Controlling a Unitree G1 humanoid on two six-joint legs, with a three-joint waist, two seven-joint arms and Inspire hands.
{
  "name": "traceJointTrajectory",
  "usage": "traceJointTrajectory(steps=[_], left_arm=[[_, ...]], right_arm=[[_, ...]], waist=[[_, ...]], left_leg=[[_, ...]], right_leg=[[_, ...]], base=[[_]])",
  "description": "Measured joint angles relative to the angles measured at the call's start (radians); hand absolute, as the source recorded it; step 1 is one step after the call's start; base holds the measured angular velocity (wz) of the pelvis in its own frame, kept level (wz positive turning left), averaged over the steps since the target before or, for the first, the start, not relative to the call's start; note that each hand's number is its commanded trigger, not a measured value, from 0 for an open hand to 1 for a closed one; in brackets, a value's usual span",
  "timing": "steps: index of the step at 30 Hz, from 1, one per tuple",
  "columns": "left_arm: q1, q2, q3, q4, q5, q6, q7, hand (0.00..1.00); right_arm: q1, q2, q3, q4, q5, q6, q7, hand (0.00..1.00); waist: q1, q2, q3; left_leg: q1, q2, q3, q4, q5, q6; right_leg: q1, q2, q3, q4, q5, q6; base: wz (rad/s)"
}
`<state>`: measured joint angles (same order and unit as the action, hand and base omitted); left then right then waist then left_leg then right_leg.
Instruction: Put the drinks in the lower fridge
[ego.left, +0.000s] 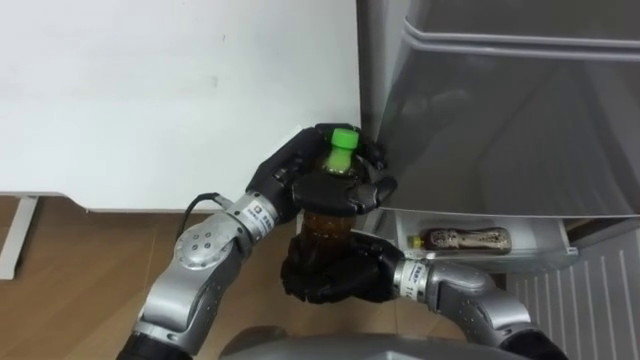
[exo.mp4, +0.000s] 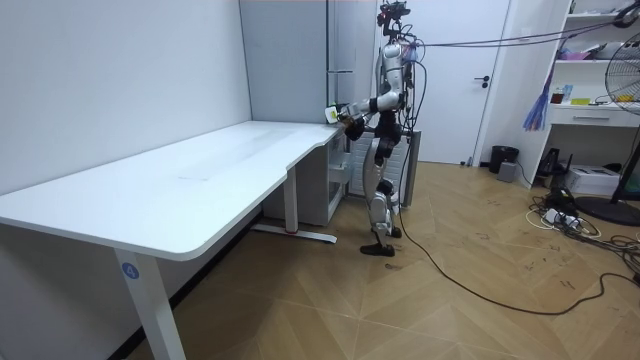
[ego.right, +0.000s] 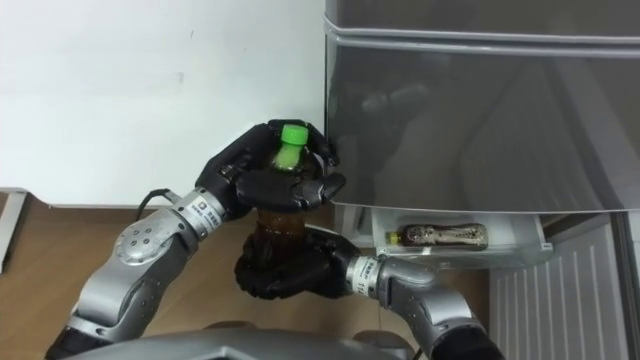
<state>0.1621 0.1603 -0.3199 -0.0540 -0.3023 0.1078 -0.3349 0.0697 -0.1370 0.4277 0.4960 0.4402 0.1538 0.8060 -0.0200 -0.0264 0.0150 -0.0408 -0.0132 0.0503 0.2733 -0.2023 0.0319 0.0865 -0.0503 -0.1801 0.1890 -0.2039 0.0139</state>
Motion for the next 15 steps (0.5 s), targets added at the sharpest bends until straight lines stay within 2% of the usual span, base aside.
traceJointTrajectory(steps=[6, 15], left_arm=[[0.0, 0.0, 0.002, -0.002, 0.0, 0.0, 0.005, 0.0], [0.0, 0.015, 0.003, -0.026, 0.0, 0.0, 0.031, 0.0]], right_arm=[[0.002, 0.002, 0.001, 0.0, 0.0, 0.0, -0.007, 1.0], [0.009, -0.002, -0.001, 0.0, 0.006, -0.005, -0.017, 1.0]], waist=[[0.001, -0.001, 0.0002], [0.004, 0.001, 0.0009]], left_leg=[[0.001, 0.0, 0.004, 0.0, 0.0, 0.0], [0.002, 0.001, 0.004, 0.0, 0.0, 0.0]], right_leg=[[0.0, 0.0, 0.001, 0.002, 0.001, -0.001], [0.001, 0.001, 0.001, 0.005, 0.003, -0.001]], base=[[0.0], [0.0]])
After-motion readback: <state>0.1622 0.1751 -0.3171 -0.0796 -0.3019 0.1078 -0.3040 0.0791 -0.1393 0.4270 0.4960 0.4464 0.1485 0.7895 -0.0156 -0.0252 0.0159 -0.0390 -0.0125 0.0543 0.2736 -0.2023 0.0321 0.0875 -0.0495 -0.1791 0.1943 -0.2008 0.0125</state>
